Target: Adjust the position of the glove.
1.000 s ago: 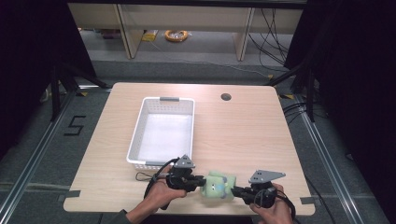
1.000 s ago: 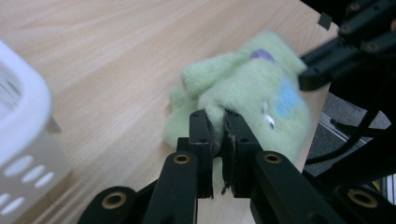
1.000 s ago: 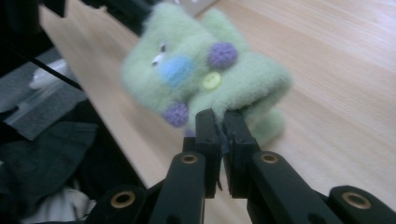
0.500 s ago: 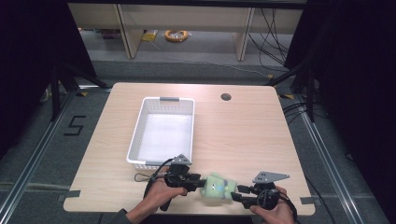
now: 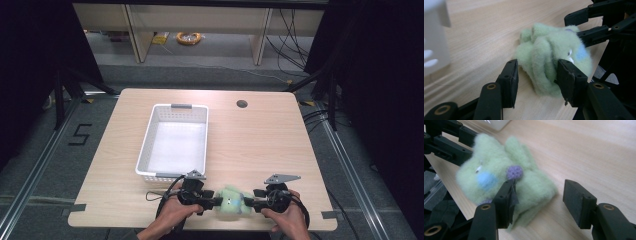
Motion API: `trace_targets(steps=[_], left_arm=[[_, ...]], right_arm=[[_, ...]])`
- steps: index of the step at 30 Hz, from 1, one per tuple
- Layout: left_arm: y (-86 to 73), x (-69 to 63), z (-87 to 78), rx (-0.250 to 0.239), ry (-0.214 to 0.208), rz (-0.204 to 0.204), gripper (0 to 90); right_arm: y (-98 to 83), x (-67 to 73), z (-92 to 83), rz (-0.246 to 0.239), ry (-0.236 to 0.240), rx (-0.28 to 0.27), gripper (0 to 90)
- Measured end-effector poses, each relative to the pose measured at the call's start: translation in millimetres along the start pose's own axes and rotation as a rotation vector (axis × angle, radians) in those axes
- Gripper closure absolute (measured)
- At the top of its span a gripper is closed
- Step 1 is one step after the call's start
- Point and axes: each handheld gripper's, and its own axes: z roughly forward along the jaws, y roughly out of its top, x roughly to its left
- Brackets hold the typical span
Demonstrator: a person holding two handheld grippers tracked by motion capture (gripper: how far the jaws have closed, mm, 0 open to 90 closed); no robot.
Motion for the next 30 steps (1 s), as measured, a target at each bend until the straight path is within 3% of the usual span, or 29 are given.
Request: trace_targets(steps=[1, 2, 4, 6, 9, 10, 12, 15, 18, 20, 24, 26, 30], left_arm=[[0.0, 0.0, 0.0, 0.000, 0.000, 0.000, 50.8], [-0.3, 1.2, 2.9, 0.010, -0.017, -0.011, 50.8], [-0.1, 0.2, 4.7, 0.015, -0.012, 0.002, 51.1], [-0.3, -1.5, 6.8, 0.015, -0.015, -0.005, 51.4], [-1.7, -3.2, 11.7, 0.021, -0.009, -0.003, 51.6], [-1.9, -4.7, 12.4, 0.044, 0.003, -0.002, 51.6], [-2.7, -5.0, 15.2, 0.033, -0.022, -0.004, 51.8], [-3.0, -6.1, 17.3, 0.031, -0.026, -0.010, 52.5], [-2.1, -5.4, 19.9, 0.036, -0.027, -0.005, 52.9], [-1.0, -4.8, 19.2, 0.056, -0.025, -0.011, 55.2], [-1.8, -5.5, 18.8, 0.051, -0.041, 0.002, 63.1], [-3.0, -5.5, 20.3, 0.024, -0.066, 0.002, 65.8], [-2.8, -8.2, 19.0, 0.013, -0.058, 0.035, 69.3]], right_arm=[[0.8, -2.2, 1.4, 0.006, 0.007, 0.025, 45.4], [1.2, -4.1, 3.2, 0.008, 0.005, 0.025, 45.4], [1.3, -6.1, 4.5, 0.029, 0.003, 0.022, 46.9], [1.5, -7.1, 4.9, 0.019, 0.022, 0.037, 47.7], [-0.9, -7.0, 7.4, 0.035, 0.039, 0.027, 49.0], [-1.7, -7.7, 7.7, 0.042, 0.051, 0.024, 49.0], [-3.2, -8.6, 8.9, 0.047, 0.066, 0.019, 50.5], [-4.1, -8.1, 9.5, 0.054, 0.061, 0.012, 52.4], [-4.0, -9.7, 9.6, 0.064, 0.087, 0.023, 55.3], [-5.5, -12.0, 11.5, 0.070, 0.129, 0.007, 59.0], [-6.6, -13.7, 11.6, 0.070, 0.155, -0.003, 65.3], [-6.7, -13.8, 11.3, 0.065, 0.160, -0.005, 67.3], [-7.4, -13.4, 9.3, 0.062, 0.152, -0.011, 70.6]])
